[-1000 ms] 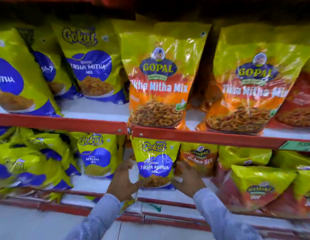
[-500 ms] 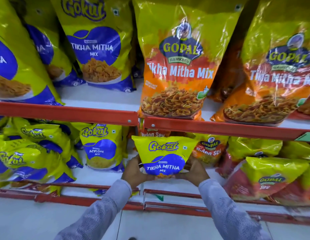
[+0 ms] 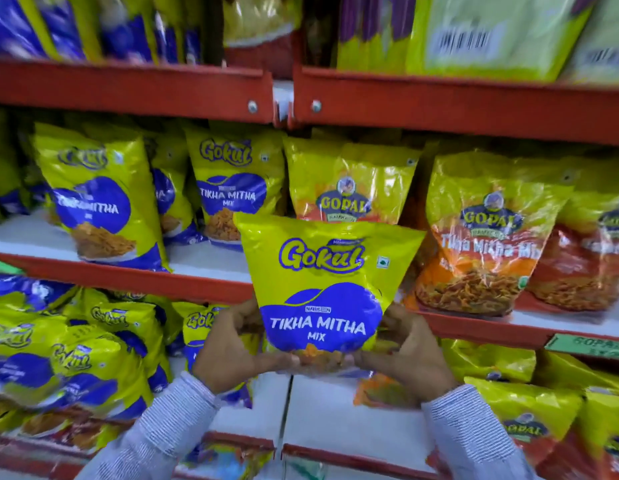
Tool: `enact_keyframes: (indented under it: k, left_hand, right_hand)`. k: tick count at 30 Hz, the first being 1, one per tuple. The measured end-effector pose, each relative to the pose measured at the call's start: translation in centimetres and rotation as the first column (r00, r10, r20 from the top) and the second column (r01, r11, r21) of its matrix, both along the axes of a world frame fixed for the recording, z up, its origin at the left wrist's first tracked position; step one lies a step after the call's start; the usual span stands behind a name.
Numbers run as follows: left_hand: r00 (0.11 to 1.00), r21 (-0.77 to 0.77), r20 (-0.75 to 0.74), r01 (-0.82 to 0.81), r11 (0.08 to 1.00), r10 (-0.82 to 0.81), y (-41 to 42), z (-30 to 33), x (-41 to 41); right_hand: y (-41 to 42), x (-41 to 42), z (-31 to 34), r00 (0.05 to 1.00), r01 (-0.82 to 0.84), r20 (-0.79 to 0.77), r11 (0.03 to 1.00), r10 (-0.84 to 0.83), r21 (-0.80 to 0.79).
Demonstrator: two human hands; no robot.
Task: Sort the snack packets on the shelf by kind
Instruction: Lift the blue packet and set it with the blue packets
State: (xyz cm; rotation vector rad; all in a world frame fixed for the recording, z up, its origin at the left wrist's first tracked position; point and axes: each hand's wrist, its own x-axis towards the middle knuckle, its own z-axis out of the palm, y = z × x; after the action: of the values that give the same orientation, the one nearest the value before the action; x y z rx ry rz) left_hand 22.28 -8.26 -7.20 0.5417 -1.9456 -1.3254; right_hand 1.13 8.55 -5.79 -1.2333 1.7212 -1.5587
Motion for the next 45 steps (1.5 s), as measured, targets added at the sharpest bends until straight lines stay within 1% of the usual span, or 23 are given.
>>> enact_keyframes:
  k: [2, 5, 9, 14, 19, 23, 25, 29, 31, 33, 34, 35, 36, 37, 38, 39, 40, 41, 42, 43, 44, 45]
  left_hand:
    - [1.000, -0.018, -0.009, -0.015, 1.000, 0.014, -0.4, 0.5, 0.6]
    - [0.995, -0.011, -0.048, -0.086, 0.996, 0.085, -1.7, 1.3, 2.3]
    - [0.981, -0.012, -0.120, -0.155, 0.988, 0.153, -5.4, 3.8, 5.1]
    - [0.967, -0.019, -0.158, -0.204, 0.979, 0.198, -10.6, 6.5, 6.3]
    - [0.960, -0.018, -0.196, -0.209, 0.978, 0.201, -15.5, 7.6, 5.8]
    - [0.982, -0.007, -0.146, -0.124, 0.992, 0.121, -19.4, 7.6, 4.3]
    - [0.987, -0.009, -0.112, -0.115, 0.993, 0.113, -20.3, 7.2, 3.3]
    - [0.995, 0.035, -0.044, -0.090, 0.995, 0.092, -20.9, 5.3, 2.5]
    - [0.995, 0.044, -0.031, -0.089, 0.995, 0.091, -20.8, 5.1, 2.8]
    - [0.995, 0.007, -0.025, -0.095, 0.995, 0.095, -20.7, 5.5, 3.4]
    - [0.991, -0.038, -0.039, -0.126, 0.991, 0.125, -20.5, 5.9, 3.7]
    - [0.978, -0.119, -0.059, -0.207, 0.971, 0.201, -20.3, 6.6, 4.0]
    - [0.947, -0.231, -0.091, -0.320, 0.919, 0.307, -19.9, 7.5, 4.2]
    - [0.908, -0.353, -0.155, -0.420, 0.836, 0.390, -19.6, 8.5, 4.2]
    - [0.875, -0.471, -0.240, -0.484, 0.737, 0.421, -19.5, 9.5, 3.8]
    - [0.859, -0.577, -0.310, -0.511, 0.637, 0.408, -19.4, 10.5, 3.3]
    - [0.854, -0.677, -0.346, -0.514, 0.527, 0.389, -19.4, 11.5, 2.6]
    - [0.854, -0.754, -0.347, -0.500, 0.425, 0.388, -19.5, 12.4, 1.8]
    - [0.856, -0.815, -0.313, -0.465, 0.346, 0.412, -19.7, 13.1, 1.1]
    - [0.848, -0.859, -0.272, -0.427, 0.282, 0.456, -20.1, 13.8, 0.5]
    - [0.827, -0.888, -0.236, -0.397, 0.232, 0.510, -20.5, 14.5, 0.1]
    - [0.801, -0.911, -0.189, -0.358, 0.202, 0.569, -20.8, 15.1, -0.1]
  right_hand:
    - [-0.6, 0.4, 0.3, 1.000, -0.026, 0.000, 0.999, 0.026, -0.020]
    - [-2.6, 2.0, 1.1, 1.000, -0.028, 0.007, 0.997, 0.028, -0.066]
    - [-8.0, 5.4, 3.0, 0.998, -0.056, 0.032, 0.992, 0.060, -0.114]
    - [-15.1, 8.6, 4.8, 0.998, -0.019, 0.060, 0.990, 0.027, -0.137]
    - [-20.1, 8.7, 5.7, 0.998, 0.046, 0.040, 0.988, -0.040, -0.148]
    - [-22.5, 7.8, 5.5, 0.995, 0.084, 0.073, 0.987, -0.075, -0.137]
    - [-22.9, 7.5, 4.9, 0.993, 0.105, 0.064, 0.987, -0.098, -0.119]
    - [-22.9, 7.8, 3.1, 0.991, 0.127, 0.061, 0.989, -0.122, -0.075]
    - [-22.4, 8.1, 2.9, 0.989, 0.149, 0.018, 0.987, -0.149, -0.050]
    - [-21.8, 8.9, 3.0, 0.973, 0.204, -0.100, 0.978, -0.206, -0.033]
    - [-21.3, 9.3, 3.4, 0.945, 0.260, -0.192, 0.964, -0.264, -0.048]
    - [-20.9, 9.8, 4.0, 0.892, 0.336, -0.289, 0.938, -0.347, -0.089]
    - [-20.6, 10.2, 4.9, 0.815, 0.405, -0.378, 0.899, -0.439, -0.170]
    - [-20.4, 10.6, 6.1, 0.720, 0.437, -0.456, 0.852, -0.524, -0.289]
    - [-20.6, 10.8, 7.5, 0.615, 0.421, -0.521, 0.805, -0.592, -0.417]
    - [-21.1, 10.9, 8.8, 0.506, 0.378, -0.584, 0.772, -0.634, -0.511]
    - [-21.8, 10.8, 10.3, 0.390, 0.336, -0.654, 0.761, -0.648, -0.554]
    - [-22.6, 10.7, 11.9, 0.279, 0.325, -0.721, 0.769, -0.635, -0.551]
    - [-23.3, 10.4, 13.2, 0.190, 0.349, -0.775, 0.780, -0.602, -0.520]
    - [-24.0, 10.0, 14.2, 0.139, 0.393, -0.816, 0.788, -0.561, -0.475]
    - [-24.6, 9.7, 15.0, 0.118, 0.440, -0.849, 0.794, -0.515, -0.420]
    - [-24.9, 9.4, 15.6, 0.103, 0.483, -0.885, 0.801, -0.453, -0.354]
